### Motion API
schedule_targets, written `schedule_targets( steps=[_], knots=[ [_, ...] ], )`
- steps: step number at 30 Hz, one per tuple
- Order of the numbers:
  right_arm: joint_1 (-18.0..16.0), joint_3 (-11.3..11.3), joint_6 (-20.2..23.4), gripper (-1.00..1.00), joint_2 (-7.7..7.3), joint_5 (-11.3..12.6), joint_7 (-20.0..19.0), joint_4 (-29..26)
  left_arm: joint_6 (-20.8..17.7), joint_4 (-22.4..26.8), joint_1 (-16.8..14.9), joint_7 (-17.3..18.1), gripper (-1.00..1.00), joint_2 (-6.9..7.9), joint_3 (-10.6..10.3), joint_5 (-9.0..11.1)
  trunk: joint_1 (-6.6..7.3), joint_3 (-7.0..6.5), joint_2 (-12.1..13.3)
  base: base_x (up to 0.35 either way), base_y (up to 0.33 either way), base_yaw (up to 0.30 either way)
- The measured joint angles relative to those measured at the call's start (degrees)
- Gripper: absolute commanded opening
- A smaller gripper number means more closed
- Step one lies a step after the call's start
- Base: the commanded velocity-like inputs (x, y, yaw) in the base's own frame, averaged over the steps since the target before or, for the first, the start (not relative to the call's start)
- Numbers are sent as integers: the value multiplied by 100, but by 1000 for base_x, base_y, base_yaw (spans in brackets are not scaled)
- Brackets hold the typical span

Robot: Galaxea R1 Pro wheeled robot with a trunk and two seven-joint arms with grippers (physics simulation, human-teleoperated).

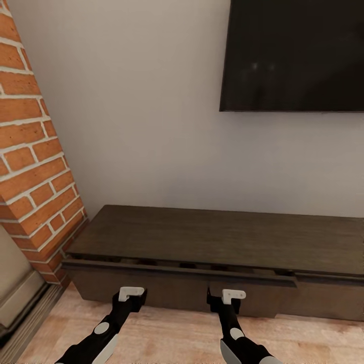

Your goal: Place each of the two pumpkins and all three candles from the living room inside a cabinet in the living room (use any cabinet), then make sure every cabinet is closed, and position the cauldron so it is next to a table in the living room.

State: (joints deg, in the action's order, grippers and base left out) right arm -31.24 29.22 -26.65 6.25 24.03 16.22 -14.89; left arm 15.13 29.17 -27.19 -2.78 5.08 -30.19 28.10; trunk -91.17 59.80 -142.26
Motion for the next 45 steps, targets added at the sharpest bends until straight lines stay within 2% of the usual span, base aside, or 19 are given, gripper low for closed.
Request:
schedule_targets(
  steps=[45],
  knots=[
    [1, -14, -9, 100, 0, 13, 2, 2, 0, -4, 0, 0, 100, -5, 0, 0, 0, 0, 0, 50, 0, 0]
  ],
)
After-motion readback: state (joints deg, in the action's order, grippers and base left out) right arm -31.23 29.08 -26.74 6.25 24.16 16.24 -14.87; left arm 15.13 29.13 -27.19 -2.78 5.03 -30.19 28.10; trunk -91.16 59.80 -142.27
